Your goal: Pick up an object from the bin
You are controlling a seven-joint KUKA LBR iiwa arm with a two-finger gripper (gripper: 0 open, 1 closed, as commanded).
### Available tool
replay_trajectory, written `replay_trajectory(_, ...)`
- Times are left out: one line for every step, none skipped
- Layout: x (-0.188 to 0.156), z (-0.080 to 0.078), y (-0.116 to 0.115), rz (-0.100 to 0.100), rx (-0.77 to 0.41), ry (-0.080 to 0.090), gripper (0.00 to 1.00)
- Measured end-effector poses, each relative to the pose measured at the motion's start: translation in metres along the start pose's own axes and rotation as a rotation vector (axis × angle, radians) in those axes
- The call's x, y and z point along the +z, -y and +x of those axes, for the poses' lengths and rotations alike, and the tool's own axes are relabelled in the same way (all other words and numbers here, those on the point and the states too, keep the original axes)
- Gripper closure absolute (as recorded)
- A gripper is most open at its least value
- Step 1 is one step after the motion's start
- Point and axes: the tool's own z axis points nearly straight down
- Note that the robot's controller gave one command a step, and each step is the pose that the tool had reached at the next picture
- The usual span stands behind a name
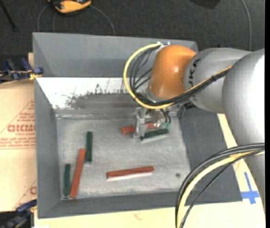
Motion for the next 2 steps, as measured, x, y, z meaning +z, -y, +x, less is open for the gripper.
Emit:
replay_trajectory(-0.1494, 0.023, 0.0354, 0.0, 0.04, -0.005, 1.0)
replay_trajectory(-0.1487, 0.0233, 0.0351, -0.002, 0.04, -0.007, 0.0)
